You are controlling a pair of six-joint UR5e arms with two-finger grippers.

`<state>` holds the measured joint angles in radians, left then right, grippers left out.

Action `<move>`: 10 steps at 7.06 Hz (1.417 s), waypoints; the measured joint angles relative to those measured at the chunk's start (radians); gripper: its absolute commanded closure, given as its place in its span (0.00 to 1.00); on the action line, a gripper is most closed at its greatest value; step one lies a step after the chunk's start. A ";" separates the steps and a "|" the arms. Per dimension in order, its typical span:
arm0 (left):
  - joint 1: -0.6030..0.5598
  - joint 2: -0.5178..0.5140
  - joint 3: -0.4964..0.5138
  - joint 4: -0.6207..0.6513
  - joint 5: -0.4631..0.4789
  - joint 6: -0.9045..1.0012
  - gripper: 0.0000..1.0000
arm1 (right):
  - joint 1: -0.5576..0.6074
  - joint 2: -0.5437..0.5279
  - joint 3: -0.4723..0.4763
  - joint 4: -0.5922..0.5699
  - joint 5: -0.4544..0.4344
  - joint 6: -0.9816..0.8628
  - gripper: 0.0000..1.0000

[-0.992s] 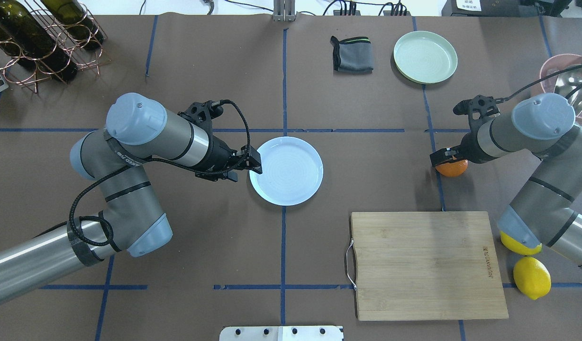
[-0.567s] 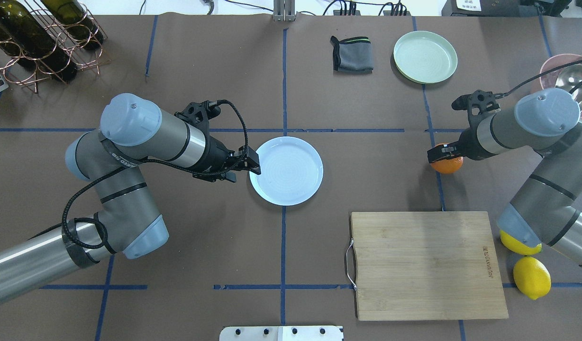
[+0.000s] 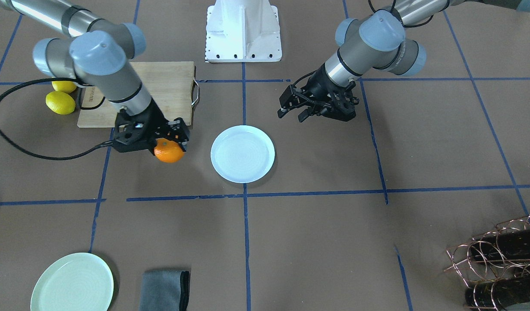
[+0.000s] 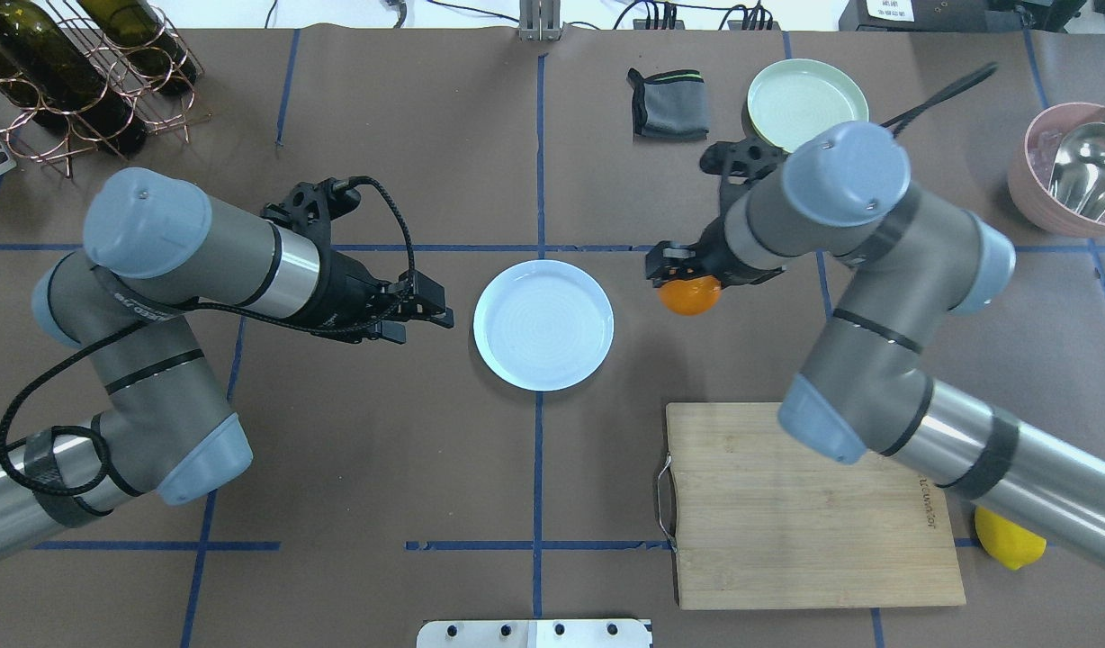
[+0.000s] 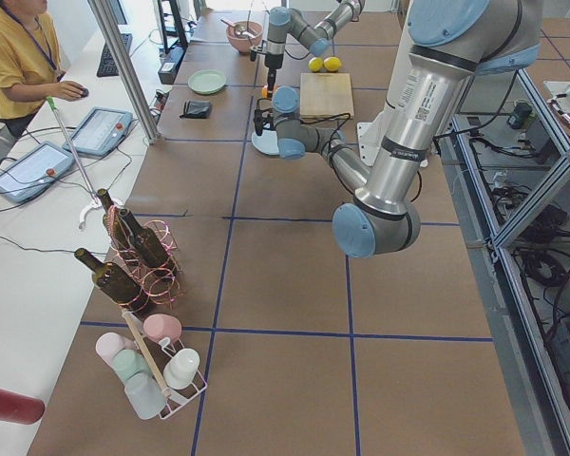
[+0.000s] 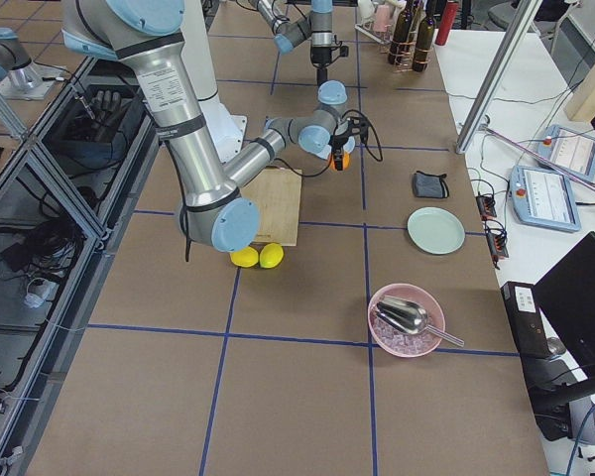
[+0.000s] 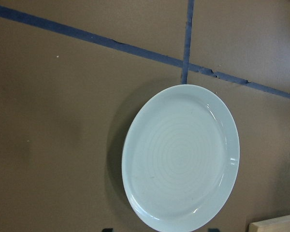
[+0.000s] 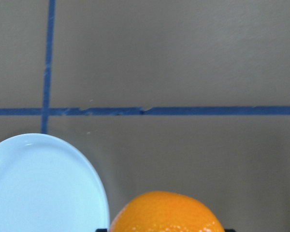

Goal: Pick orange to plate
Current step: 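Carry the orange with the right gripper over the plate and lower it, then open the right gripper to release the orange onto the plate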

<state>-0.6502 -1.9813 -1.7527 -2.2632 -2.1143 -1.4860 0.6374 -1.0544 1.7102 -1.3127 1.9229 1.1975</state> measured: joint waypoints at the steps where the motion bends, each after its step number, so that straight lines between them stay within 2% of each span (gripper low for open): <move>1: -0.014 0.018 -0.015 -0.001 -0.013 0.000 0.24 | -0.073 0.076 -0.039 -0.018 -0.079 0.114 1.00; 2: -0.022 0.028 -0.023 -0.001 -0.018 0.000 0.24 | -0.129 0.141 -0.091 -0.020 -0.156 0.213 1.00; 4: -0.024 0.032 -0.018 -0.001 -0.021 -0.001 0.23 | -0.175 0.211 -0.176 -0.019 -0.239 0.275 1.00; 8: -0.023 0.032 -0.015 -0.001 -0.020 -0.003 0.23 | -0.184 0.254 -0.258 -0.019 -0.284 0.280 1.00; 9: -0.023 0.032 -0.015 -0.001 -0.020 -0.003 0.23 | -0.185 0.260 -0.270 -0.019 -0.295 0.280 0.91; 10: -0.023 0.033 -0.017 -0.001 -0.020 -0.004 0.23 | -0.186 0.264 -0.275 -0.020 -0.301 0.281 0.65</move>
<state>-0.6729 -1.9488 -1.7695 -2.2641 -2.1344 -1.4898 0.4517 -0.7901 1.4351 -1.3325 1.6222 1.4785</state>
